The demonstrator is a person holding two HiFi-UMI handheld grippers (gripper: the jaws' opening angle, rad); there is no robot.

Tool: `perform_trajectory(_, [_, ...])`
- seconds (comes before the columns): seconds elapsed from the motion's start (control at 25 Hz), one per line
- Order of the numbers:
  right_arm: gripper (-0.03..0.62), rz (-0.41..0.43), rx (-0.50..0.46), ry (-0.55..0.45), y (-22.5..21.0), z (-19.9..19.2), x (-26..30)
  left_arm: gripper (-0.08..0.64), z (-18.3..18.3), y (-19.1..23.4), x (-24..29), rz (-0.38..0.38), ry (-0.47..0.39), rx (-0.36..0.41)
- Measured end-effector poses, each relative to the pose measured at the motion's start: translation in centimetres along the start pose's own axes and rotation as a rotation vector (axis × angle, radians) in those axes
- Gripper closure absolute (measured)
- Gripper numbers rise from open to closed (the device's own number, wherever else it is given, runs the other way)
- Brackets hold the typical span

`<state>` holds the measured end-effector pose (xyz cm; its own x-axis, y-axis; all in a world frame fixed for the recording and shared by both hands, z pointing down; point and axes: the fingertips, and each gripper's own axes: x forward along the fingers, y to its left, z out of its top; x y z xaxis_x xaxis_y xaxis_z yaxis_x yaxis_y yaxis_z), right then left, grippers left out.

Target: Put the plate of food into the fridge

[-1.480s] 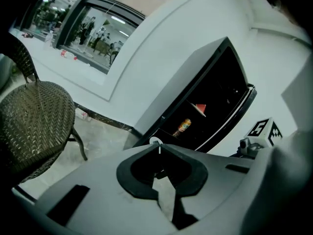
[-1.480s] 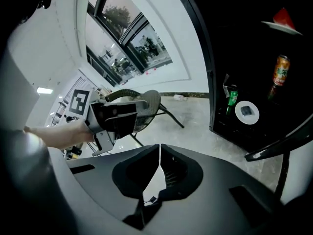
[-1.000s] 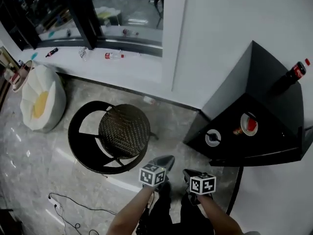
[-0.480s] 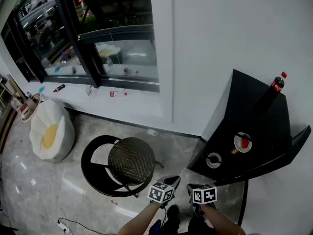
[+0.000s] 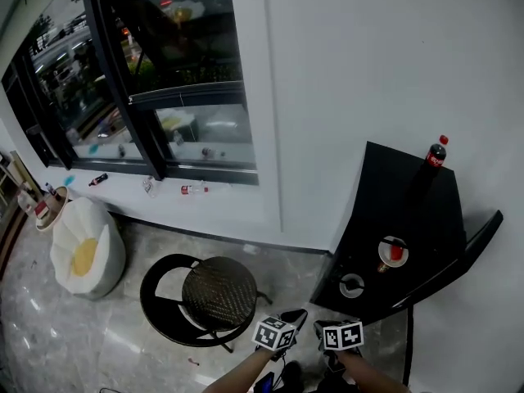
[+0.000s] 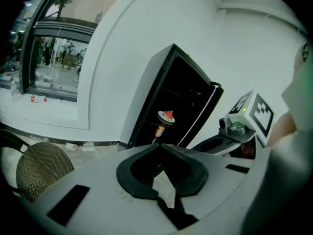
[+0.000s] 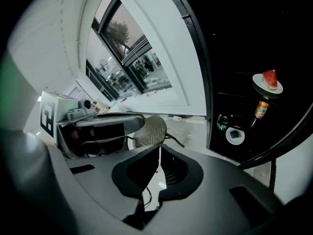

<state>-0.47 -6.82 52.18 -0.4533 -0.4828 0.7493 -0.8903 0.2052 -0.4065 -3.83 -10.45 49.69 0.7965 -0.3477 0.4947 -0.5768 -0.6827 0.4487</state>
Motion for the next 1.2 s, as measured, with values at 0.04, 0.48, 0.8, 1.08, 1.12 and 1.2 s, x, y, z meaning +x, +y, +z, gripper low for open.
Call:
perform_trajectory(0.04, [0.566,-0.001,-0.003,-0.003,0.1,0.1,-0.2,0.541,0.3,-0.1,-0.2,-0.003,-0.003,0.006])
perform_trajectory(0.48, [0.566,-0.007,-0.058,-0.049,1.9,0.9,-1.6,0.541,0.9,-1.2,-2.5,0.014,-0.035,0.073])
perform_trajectory(0.8, [0.566,0.026,-0.101,-0.052,3.1,0.6,-2.3,0.541,0.5,-1.6,-4.3,0.075,-0.064,0.080])
perform_trajectory(1.08, [0.566,0.080,-0.129,-0.053,2.9,-1.2,-4.7,0.541,-1.3,-4.8,-4.5,0.093,-0.059,0.070])
perform_trajectory(1.12, [0.566,0.087,-0.135,-0.053,2.8,-1.4,-5.1,0.541,-1.8,-5.3,-4.5,0.097,-0.048,0.087])
perform_trajectory(1.2, [0.566,0.102,-0.147,-0.052,2.6,-2.1,-5.9,0.541,-2.9,-6.1,-4.4,0.113,-0.029,0.116])
